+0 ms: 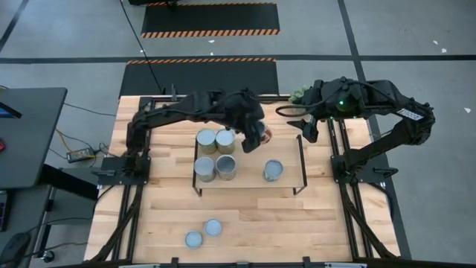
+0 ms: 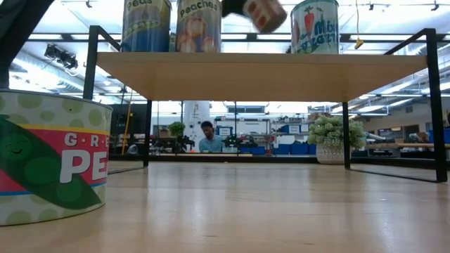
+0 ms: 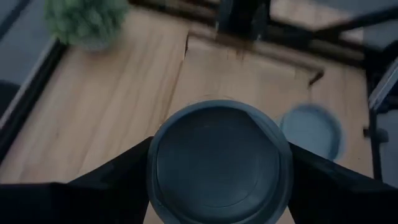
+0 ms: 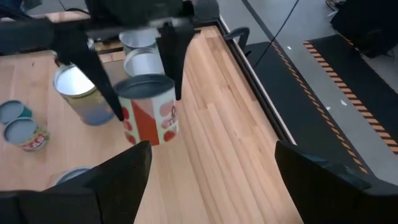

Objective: Pick and place cans onto a shelf
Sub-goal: Put the canned diced tomatoes on the shelf

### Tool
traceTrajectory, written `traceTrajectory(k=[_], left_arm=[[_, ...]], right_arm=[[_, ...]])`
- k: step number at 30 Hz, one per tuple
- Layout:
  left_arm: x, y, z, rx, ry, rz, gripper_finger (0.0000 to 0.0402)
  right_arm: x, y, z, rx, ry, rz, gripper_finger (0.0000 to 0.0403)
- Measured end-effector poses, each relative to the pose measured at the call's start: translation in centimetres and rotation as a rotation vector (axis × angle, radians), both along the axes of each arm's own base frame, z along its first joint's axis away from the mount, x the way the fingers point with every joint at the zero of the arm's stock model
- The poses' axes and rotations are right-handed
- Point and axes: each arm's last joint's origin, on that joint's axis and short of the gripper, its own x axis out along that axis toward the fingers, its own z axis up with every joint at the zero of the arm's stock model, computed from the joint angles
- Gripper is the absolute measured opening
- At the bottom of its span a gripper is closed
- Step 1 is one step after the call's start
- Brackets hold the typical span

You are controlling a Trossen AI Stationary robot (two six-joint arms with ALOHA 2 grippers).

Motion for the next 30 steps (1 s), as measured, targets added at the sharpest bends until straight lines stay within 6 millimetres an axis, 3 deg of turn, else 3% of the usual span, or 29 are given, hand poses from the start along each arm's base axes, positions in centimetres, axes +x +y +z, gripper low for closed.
traceTrajectory(k=[5,11,22,30], left_arm=[[0.6,0.0,-2.6,0.007,0.144,-0.047,0.0293],[1.1,-1.2,-3.3,0.069,0.176,-0.135,0.0293],[2.8,-2.6,-7.3,0.216,0.354,-0.261,0.0293],[3.0,-2.5,-8.0,0.244,0.394,-0.254,0.0297]], right_arm=[[0.0,0.0,0.0,0.003,-0.001,0.000,0.0349],[0.1,0.0,0.1,0.008,-0.011,-0.003,0.0349],[0.1,0.1,0.1,0.046,-0.028,-0.003,0.0349],[0.1,0.2,0.1,0.055,-0.030,-0.003,0.0349]])
